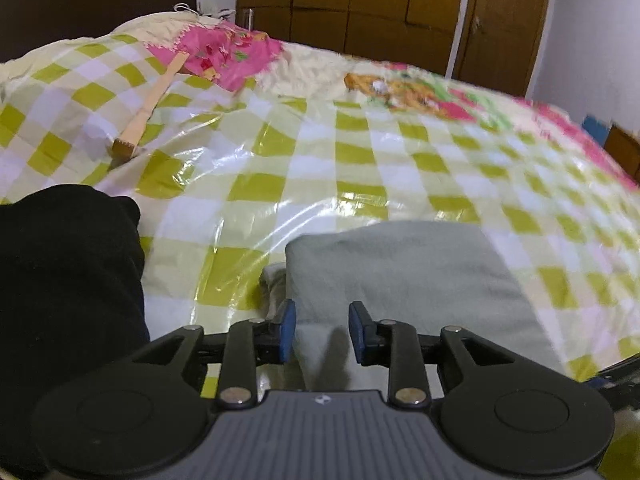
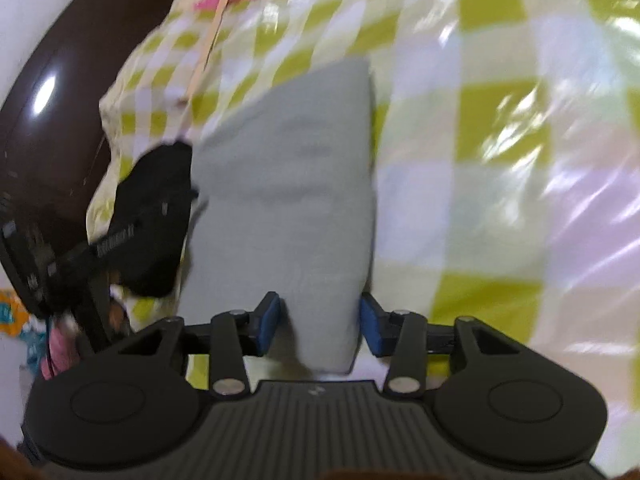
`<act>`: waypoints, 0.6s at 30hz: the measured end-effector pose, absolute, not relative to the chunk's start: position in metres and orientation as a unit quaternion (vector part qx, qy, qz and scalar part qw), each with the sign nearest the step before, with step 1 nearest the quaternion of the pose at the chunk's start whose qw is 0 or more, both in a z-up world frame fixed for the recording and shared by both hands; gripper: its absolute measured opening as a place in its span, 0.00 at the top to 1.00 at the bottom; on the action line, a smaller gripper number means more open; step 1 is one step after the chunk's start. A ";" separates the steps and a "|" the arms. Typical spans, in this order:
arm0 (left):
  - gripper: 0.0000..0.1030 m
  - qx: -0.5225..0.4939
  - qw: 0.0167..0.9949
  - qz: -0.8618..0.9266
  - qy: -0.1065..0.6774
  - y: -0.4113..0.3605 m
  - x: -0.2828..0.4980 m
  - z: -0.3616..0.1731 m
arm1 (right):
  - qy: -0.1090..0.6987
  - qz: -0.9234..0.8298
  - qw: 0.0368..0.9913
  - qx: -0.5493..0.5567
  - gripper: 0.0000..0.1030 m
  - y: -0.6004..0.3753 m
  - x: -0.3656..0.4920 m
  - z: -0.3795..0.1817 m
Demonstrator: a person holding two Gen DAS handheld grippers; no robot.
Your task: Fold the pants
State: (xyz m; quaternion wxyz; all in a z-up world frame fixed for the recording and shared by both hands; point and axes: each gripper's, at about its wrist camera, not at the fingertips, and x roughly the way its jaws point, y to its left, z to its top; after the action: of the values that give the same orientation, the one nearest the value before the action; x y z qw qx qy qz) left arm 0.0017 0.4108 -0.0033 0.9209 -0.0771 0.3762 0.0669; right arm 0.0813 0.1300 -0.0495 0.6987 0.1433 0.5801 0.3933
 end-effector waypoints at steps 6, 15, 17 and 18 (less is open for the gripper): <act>0.59 -0.113 0.917 0.059 0.379 0.422 -0.002 -0.008 | 0.568 0.423 0.696 0.122 0.56 0.136 0.072 -0.038; 0.51 -0.107 0.915 0.055 0.385 0.422 -0.017 -0.002 | 0.547 0.392 0.723 0.156 0.48 0.129 0.110 -0.036; 0.49 -0.120 0.912 0.047 0.388 0.423 -0.020 -0.008 | 0.548 0.395 0.722 0.150 0.48 0.137 0.113 -0.043; 0.49 -0.125 0.910 0.044 0.392 0.423 -0.022 -0.011 | 0.550 0.399 0.717 0.153 0.48 0.142 0.113 -0.047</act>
State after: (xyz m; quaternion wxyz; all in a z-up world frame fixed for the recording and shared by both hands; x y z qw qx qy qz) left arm -0.0216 0.4226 -0.0110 0.9105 -0.1247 0.3919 0.0442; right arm 0.1134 0.1415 -0.0467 0.7175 0.1528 0.5503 0.3988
